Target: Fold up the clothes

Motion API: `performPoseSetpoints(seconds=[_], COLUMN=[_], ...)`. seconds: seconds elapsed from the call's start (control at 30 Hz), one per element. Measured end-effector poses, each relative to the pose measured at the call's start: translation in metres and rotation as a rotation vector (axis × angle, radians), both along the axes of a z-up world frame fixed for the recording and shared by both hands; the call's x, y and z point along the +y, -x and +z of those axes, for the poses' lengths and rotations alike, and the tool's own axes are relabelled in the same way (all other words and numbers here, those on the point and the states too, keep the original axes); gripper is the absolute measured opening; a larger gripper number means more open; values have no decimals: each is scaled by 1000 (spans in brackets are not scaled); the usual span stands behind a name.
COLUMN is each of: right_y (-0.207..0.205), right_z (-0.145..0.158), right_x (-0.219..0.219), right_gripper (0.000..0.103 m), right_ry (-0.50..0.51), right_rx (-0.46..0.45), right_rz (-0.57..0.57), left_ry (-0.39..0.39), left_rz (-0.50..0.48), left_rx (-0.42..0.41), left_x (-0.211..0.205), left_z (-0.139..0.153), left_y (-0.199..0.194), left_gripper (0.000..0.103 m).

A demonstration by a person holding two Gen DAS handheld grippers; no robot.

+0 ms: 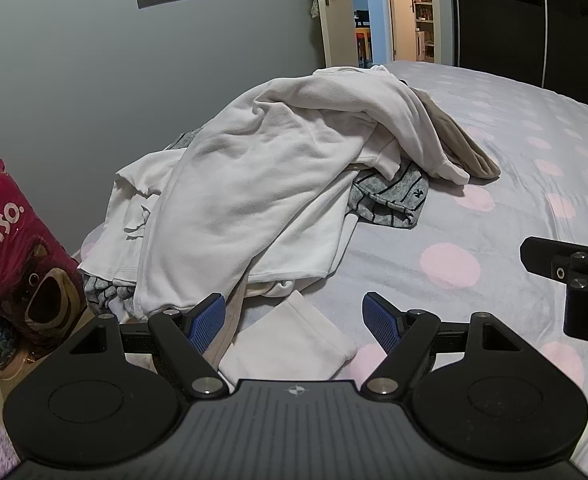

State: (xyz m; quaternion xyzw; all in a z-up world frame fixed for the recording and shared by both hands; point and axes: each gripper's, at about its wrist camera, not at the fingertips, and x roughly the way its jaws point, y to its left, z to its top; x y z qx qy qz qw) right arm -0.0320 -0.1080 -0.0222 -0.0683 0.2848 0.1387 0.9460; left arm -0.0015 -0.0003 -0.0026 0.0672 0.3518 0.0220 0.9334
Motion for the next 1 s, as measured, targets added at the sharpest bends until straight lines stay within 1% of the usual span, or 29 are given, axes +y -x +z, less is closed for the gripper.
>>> performPoseSetpoints(seconds=[0.73,0.83,1.0], right_y=[-2,-5,-18], right_z=[-4,-8,-9], right_x=[0,0,1], right_gripper=[81,81,80], right_ry=[12,21,21], right_rx=[13,27,52], right_rz=[-1,0,11], left_ry=[-6,-4,5], left_rz=[-7,-10,-21], left_rx=[19,25,40], left_x=[1,3,7], left_z=[-4,-2,7], left_y=[-3,-6,-25], left_gripper=[75,75,75])
